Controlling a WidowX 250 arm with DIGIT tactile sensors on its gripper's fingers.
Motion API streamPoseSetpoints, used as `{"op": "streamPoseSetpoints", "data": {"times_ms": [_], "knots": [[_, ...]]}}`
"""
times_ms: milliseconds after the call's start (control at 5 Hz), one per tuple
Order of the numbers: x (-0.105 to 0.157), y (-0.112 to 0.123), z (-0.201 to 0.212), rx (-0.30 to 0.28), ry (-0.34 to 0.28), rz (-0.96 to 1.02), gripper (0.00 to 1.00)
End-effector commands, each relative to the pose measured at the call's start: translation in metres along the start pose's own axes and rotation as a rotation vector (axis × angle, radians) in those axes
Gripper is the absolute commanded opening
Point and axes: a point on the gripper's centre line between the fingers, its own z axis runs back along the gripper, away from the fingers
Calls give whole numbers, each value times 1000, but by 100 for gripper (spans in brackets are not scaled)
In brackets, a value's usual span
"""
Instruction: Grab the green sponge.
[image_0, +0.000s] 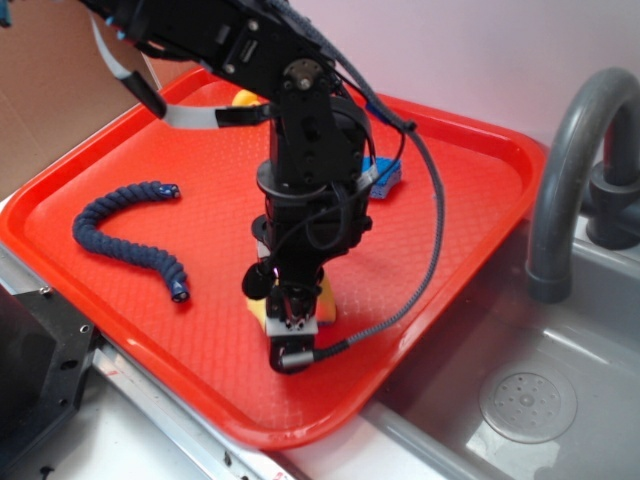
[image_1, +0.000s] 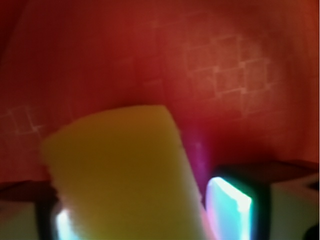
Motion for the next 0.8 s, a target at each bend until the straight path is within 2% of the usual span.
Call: {"op": "streamPoseSetpoints", "data": {"times_ms": [0, 200, 400, 600], "knots": [[7, 2, 27, -2, -79, 4, 0], [-7, 22, 78, 0, -205, 141, 0], [-37, 49, 125, -1, -354, 280, 0], [-76, 65, 166, 5, -458, 412, 0]]}}
